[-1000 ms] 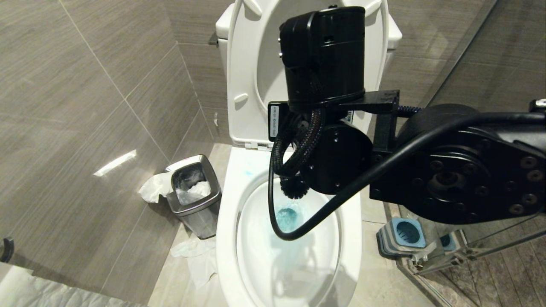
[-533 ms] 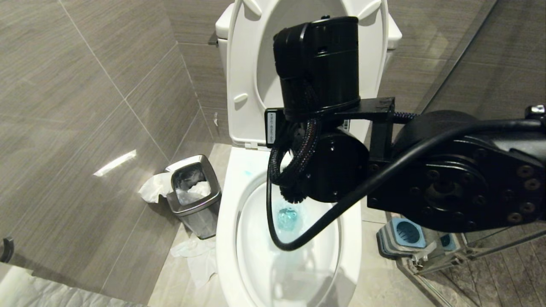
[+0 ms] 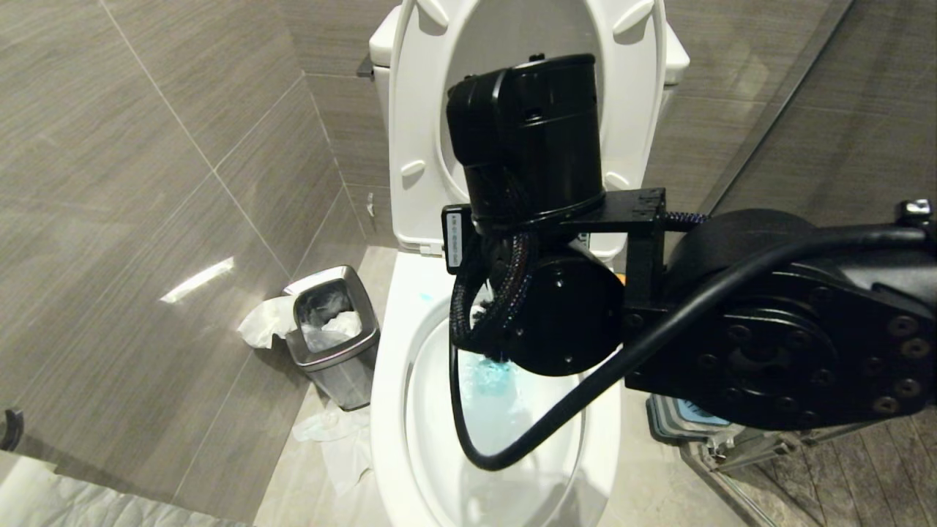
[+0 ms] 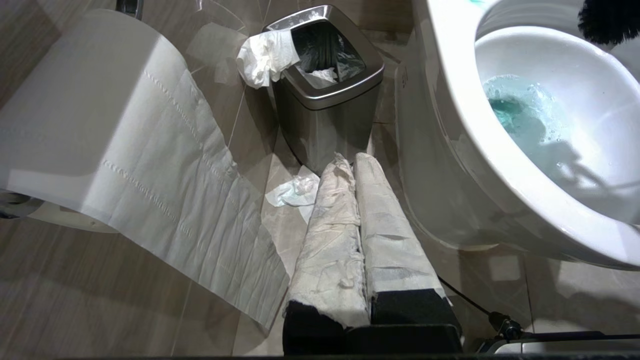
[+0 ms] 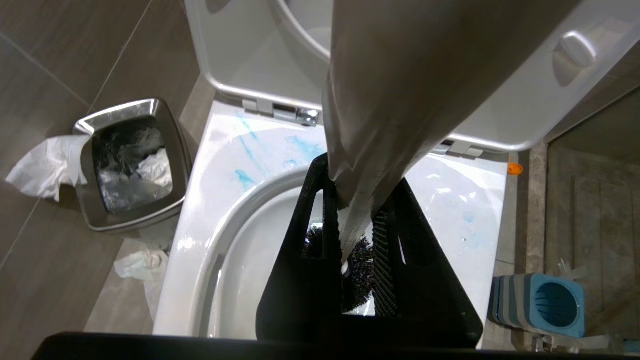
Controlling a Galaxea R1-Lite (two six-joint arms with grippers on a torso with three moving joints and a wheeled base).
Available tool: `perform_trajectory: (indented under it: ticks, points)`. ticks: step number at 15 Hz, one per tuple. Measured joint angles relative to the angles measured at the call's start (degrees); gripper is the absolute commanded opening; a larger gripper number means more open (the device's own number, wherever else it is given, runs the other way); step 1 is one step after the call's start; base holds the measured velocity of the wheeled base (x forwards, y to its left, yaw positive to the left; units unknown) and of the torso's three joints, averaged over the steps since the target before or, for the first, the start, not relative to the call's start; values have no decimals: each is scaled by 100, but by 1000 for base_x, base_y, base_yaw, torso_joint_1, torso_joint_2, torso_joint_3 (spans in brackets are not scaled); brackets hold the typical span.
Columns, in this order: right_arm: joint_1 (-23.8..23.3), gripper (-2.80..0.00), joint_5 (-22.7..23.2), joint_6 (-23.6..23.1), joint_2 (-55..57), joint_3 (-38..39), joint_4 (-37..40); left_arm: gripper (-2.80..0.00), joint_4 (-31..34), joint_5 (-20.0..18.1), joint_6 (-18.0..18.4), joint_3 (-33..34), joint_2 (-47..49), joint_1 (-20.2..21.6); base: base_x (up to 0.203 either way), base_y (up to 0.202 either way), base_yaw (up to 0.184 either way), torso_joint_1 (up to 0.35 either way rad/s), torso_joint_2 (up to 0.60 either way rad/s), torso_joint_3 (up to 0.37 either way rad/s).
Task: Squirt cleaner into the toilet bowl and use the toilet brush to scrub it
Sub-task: Scrub the toilet bowl
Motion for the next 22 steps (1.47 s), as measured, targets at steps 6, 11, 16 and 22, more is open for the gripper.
perform_trajectory:
  ticks: [6,11,16,22]
  points:
    - [68,-280,20,-13,22,-164,171,-280,-2,2,-2,0,0,-2,0,0,0,0,0,0]
    - [74,-280,30,15,-9,18,151,-280,-2,0,0,0,0,-2,0,0,0,0,0,0]
    - [57,-280,48,14,2,10,162,-280,-2,2,-2,0,0,-2,0,0,0,0,0,0]
    - [-35,-280,173,24,26,-48,162,-280,-2,1,-3,0,0,-2,0,0,0,0,0,0]
